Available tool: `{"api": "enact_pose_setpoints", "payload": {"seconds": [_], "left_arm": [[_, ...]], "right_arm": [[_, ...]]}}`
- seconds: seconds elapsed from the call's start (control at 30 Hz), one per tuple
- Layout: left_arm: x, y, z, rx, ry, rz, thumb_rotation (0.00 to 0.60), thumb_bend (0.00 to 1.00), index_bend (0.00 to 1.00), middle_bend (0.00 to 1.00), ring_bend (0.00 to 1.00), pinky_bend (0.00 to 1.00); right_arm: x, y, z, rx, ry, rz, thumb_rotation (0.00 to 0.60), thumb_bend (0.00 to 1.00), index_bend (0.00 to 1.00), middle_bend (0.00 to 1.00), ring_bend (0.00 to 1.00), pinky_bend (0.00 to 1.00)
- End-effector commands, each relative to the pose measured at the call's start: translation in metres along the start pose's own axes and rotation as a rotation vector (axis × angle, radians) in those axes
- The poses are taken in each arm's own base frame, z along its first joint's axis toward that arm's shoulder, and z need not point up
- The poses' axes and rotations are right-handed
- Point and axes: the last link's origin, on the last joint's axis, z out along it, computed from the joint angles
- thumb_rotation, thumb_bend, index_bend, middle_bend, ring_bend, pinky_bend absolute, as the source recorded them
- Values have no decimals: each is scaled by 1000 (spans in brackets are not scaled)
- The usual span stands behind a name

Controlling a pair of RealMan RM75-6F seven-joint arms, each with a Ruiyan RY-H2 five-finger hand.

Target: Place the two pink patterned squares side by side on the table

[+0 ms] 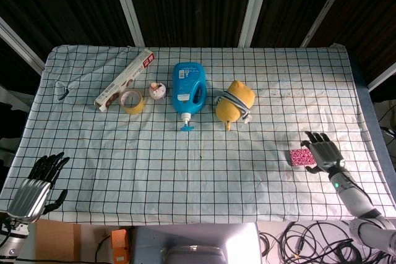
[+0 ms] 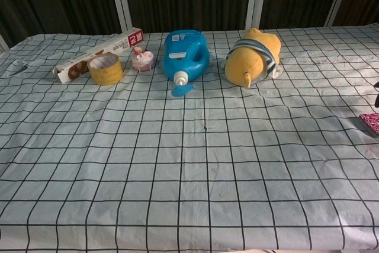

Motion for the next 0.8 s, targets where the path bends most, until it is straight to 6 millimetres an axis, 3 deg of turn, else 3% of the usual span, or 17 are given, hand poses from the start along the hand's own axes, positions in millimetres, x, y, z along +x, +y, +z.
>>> {"api": "enact_pose_setpoints", "payload": {"seconds": [0.03, 0.8], "left_arm": [[-1, 0, 1, 1, -1, 3, 600, 413, 0, 0, 0, 0], [-1, 1, -3, 16, 6, 19, 600, 414, 0, 0, 0, 0]], "right_arm": [[0, 1, -1, -1, 2, 7, 600, 181, 252, 0, 0, 24], [-2, 3, 2, 4, 0, 19, 600, 181, 292, 0, 0, 27]]}}
